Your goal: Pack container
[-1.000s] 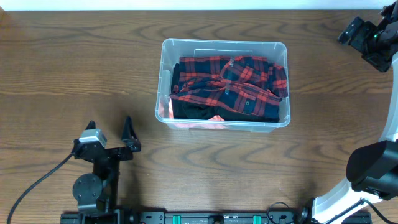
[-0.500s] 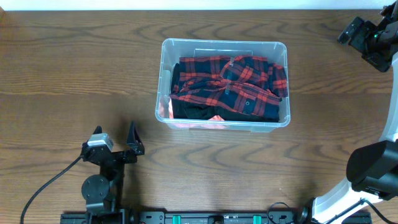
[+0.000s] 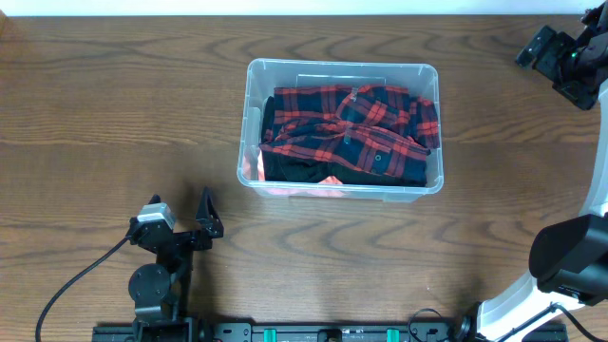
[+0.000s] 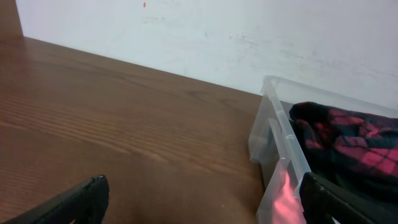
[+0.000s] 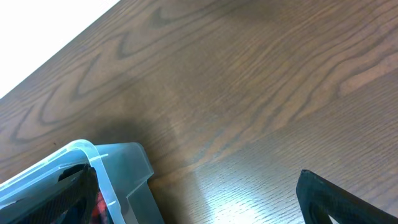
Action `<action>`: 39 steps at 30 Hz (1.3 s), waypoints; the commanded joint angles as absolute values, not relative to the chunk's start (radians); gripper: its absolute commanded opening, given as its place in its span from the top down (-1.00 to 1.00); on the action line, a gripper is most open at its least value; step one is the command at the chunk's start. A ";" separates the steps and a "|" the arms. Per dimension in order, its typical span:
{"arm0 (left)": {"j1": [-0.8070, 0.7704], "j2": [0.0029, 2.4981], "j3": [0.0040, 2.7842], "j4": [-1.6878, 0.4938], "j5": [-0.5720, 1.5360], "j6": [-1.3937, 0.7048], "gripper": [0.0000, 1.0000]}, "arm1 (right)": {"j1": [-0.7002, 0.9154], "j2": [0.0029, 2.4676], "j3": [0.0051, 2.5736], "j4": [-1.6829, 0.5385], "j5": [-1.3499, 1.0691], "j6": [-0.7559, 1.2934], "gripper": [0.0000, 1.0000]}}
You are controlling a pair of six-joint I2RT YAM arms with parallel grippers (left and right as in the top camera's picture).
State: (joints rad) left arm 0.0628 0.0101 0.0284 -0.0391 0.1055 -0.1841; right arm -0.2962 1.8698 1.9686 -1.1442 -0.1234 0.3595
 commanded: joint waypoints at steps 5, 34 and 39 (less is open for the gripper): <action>0.060 0.005 0.004 -0.059 0.120 -0.192 -0.96 | -0.296 1.877 1.974 -1.145 -0.124 0.370 -0.98; 0.060 0.005 0.004 -0.059 0.120 -0.192 -0.96 | -0.233 1.818 1.966 -1.145 -0.124 0.370 -0.98; 0.060 0.005 0.004 -0.059 0.120 -0.192 -0.96 | -0.136 1.711 1.941 -1.144 -0.124 0.370 -0.99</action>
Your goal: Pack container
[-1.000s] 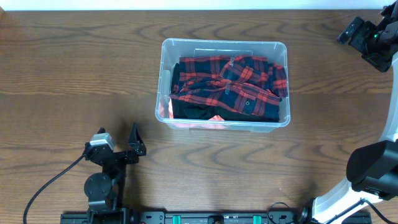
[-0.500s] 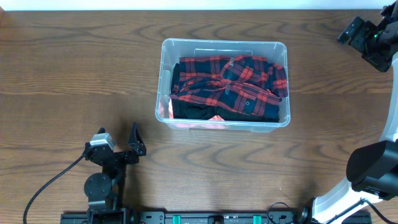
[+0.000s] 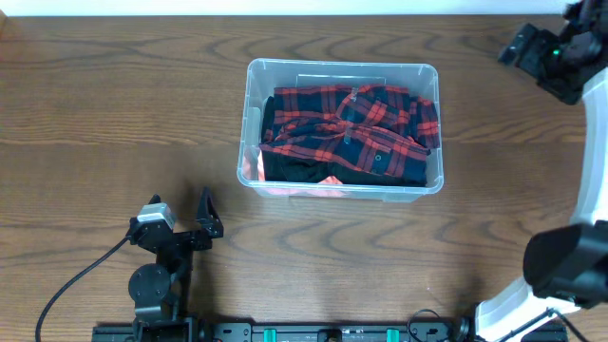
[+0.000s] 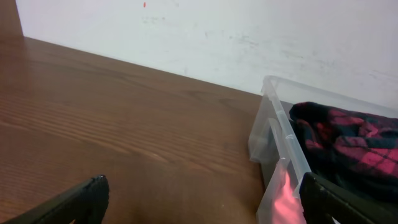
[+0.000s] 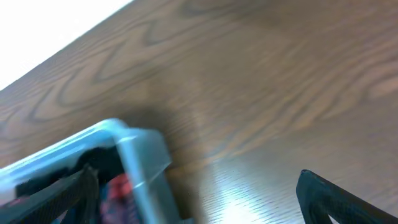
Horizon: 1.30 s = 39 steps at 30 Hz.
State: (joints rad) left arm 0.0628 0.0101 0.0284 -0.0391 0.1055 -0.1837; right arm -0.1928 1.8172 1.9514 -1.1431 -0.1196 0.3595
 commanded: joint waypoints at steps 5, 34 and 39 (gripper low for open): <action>0.060 0.005 0.004 -0.059 0.120 -0.192 -0.96 | 0.004 1.572 1.826 -1.105 -0.054 0.336 -0.99; 0.060 0.005 0.004 -0.059 0.120 -0.192 -0.96 | 0.046 0.217 0.285 -0.077 -0.079 -0.016 -0.98; 0.060 0.005 0.004 -0.059 0.120 -0.192 -0.96 | 0.045 0.098 0.155 -0.059 -0.079 -0.010 -0.99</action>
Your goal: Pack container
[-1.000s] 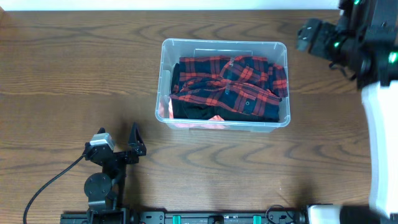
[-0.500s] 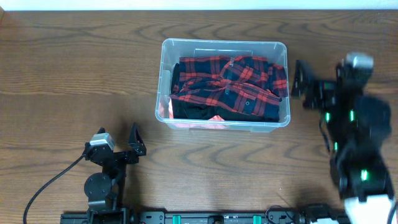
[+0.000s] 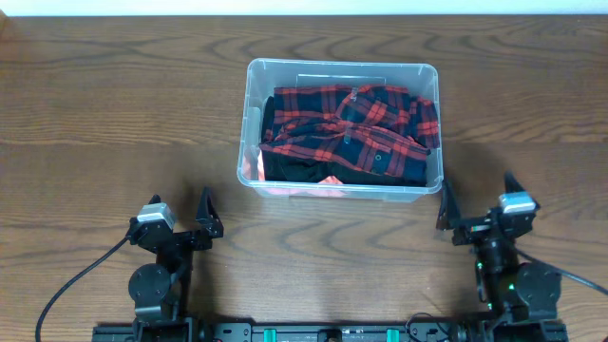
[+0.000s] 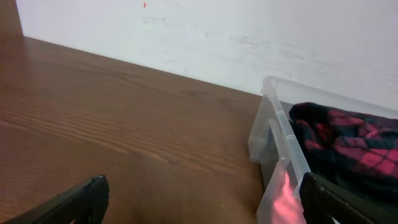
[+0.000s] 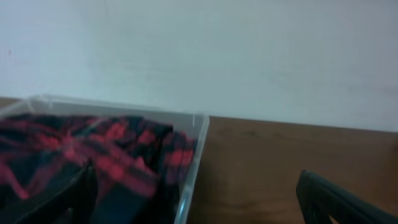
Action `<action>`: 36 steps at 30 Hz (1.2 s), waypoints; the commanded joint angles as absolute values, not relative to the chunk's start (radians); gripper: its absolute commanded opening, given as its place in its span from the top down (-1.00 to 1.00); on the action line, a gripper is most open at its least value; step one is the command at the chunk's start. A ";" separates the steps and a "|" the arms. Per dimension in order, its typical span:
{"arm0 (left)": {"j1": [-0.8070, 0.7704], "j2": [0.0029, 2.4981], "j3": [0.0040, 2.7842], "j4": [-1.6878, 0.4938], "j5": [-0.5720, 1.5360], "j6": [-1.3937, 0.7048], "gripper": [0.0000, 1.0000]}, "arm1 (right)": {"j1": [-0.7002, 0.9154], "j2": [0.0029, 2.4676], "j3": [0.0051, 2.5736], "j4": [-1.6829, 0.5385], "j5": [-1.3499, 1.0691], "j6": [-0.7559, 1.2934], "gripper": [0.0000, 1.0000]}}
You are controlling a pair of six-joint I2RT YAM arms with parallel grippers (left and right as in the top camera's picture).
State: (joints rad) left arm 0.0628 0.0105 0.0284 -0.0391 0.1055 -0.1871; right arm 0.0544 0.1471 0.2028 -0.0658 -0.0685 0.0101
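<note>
A clear plastic container [image 3: 249,114] stands mid-table, its rim also in the left wrist view [image 4: 283,134] and the right wrist view [image 5: 193,152]. Inside lies a red-and-black plaid shirt [image 3: 347,133], with something pink against the front wall [image 3: 255,169]. My left gripper [image 3: 180,214] rests open near the front left, nothing between its fingers [image 4: 68,202]. My right gripper [image 3: 477,201] rests open at the front right, just beside the container's right front corner, its fingers [image 5: 345,199] holding nothing.
Bare wooden table [image 3: 104,104] surrounds the container. A white wall [image 4: 249,31] runs along the far edge. A black cable [image 3: 76,280] trails from the left arm's base at the front.
My right arm has moved from the far right corner of the table to the front right, and now sits open beside the container. The left arm and the container are unchanged.
My right gripper hung open at the table's far right corner, right of the container. Then it was a little further toward the back left. Now it sits at the front right. The shirt stayed in the container, and my left gripper stayed parked and open.
</note>
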 commanded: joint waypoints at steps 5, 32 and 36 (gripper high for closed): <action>0.060 0.005 0.004 -0.059 0.120 -0.192 -0.96 | 0.045 0.041 0.089 -0.058 -0.079 0.014 -0.99; 0.060 0.005 0.004 -0.059 0.120 -0.192 -0.96 | 0.044 0.007 0.006 -0.066 -0.079 0.014 -0.98; 0.060 0.005 0.004 -0.059 0.120 -0.192 -0.96 | 0.044 0.007 0.006 -0.066 -0.079 0.014 -0.98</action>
